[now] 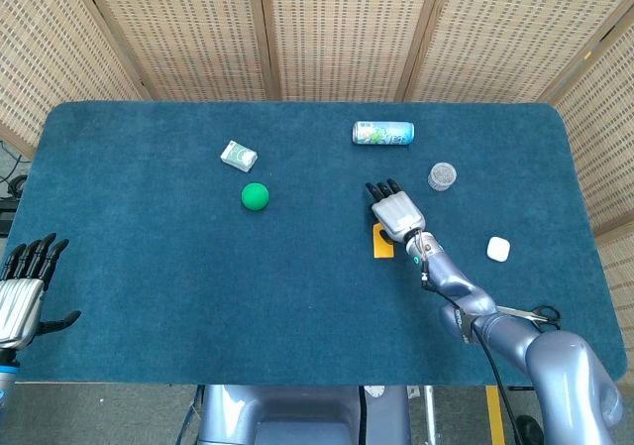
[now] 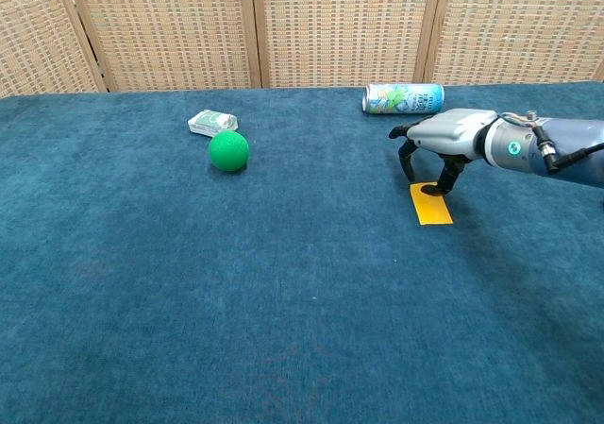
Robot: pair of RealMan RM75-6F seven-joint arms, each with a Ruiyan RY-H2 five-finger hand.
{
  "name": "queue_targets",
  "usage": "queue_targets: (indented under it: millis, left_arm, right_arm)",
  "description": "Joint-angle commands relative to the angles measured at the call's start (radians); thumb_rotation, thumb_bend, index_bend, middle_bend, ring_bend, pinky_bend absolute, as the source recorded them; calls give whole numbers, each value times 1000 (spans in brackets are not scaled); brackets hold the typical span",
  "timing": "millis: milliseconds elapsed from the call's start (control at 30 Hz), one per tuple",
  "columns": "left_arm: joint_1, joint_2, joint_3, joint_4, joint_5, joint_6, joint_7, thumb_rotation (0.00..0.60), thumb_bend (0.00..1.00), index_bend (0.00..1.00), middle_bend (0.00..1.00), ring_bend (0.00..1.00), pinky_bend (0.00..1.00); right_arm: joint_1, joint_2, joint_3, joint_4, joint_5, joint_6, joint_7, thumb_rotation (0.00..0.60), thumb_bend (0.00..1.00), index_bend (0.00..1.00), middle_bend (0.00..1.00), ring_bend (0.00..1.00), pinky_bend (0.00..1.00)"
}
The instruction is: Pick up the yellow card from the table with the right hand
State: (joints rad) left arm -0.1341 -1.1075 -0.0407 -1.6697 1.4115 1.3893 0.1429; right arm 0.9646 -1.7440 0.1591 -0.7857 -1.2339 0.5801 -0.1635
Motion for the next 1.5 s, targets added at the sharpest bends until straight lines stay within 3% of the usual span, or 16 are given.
queue_targets:
  millis: [33,367,667,900,1500]
  left_arm:
    - [0,0,0,0,0,0,0,600,130,0,0,0,0]
    - [-1,1,0,-1,-1,-1,-2,600,131,0,0,0,0]
    - [-1,1,0,-1,-1,-1,-3,600,130,0,0,0,0]
    - [-1,1,0,-2,-2,-1,-3,600,130,0,0,0,0]
    - [-2,1,0,-2,-3,-2,-3,600,130,0,0,0,0]
  right_arm:
    - [3,-4,0,6,1,-7,0,600,440,400,0,0,0]
    - [10,-13,-5,23,4,-33,-2,600,440,405,0,0,0]
    - [8,-18,-8,28,-3,-27,7,600,440,524,0,0,0]
    - [6,-26,-9,38,-9,-20,12,600,441,540,0,0,0]
    - [-1,-39,-15,62,-24,3,8,600,569,607,0,0,0]
